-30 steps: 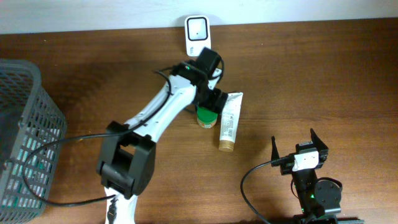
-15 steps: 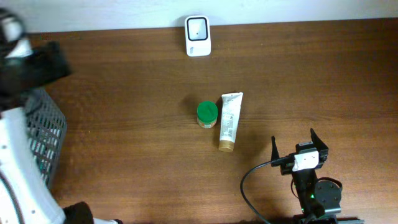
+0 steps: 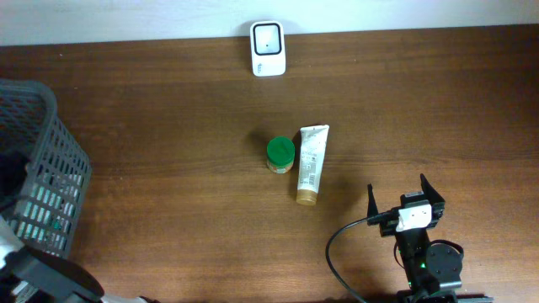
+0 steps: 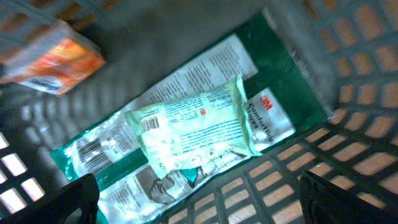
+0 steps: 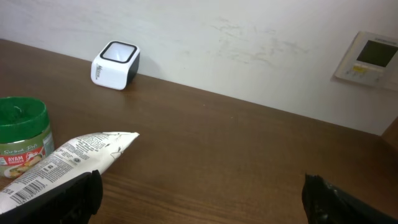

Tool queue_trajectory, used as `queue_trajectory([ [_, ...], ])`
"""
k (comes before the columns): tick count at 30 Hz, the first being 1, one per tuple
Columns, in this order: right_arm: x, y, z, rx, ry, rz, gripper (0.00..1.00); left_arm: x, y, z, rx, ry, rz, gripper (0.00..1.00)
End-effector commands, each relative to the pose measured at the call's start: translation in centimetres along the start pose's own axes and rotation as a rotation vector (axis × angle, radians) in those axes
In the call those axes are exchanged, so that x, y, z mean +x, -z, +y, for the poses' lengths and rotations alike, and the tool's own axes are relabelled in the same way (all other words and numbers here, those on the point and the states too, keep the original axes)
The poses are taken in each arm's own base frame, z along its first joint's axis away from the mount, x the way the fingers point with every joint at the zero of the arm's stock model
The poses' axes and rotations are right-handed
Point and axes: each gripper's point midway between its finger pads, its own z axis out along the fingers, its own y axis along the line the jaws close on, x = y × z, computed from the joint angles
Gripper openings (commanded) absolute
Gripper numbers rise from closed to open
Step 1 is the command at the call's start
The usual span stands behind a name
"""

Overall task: Scan the item barcode
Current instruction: 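Reach the left gripper into the basket and grasp the light-green glove packet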

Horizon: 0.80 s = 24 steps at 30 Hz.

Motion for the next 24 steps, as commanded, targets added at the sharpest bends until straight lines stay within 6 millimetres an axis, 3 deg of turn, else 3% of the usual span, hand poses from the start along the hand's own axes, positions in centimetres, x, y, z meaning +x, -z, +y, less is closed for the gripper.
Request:
queue_trajectory([
  [1,0.2,0.0,0.1,-0.005,-0.011,0.001,0.98,1.4,-3.5,-0.5,0.016,-0.072,0.078,1.00],
  [8,0.2,0.0,0.1,-0.005,-0.011,0.001,0.98,2.5,-7.5,-0.9,0.026,-0.091,0.175,0.97],
  [13,0.2,0.0,0.1,-0.005,-0.011,0.001,0.99,3.3,-10.6,-1.0,0.024,-0.095,0.237,0.88],
  [17,0.2,0.0,0.1,-0.005,-0.011,0.001,0.98,4.2,-12.3,-1.1,0.023,-0.097,0.287,0.71],
  [18,0.2,0.0,0.1,-0.005,-0.011,0.001,0.98,4.4,-12.6,-1.1,0.022,-0.098,0.298,0.52],
  [20,0.2,0.0,0.1,-0.005,-0.011,0.001,0.98,4.5,-12.5,-1.1,0.022,-0.098,0.298,0.35],
  [24,0.2,0.0,0.1,-0.005,-0.011,0.001,0.98,4.9,-12.4,-1.1,0.022,-0.094,0.316,0.14],
])
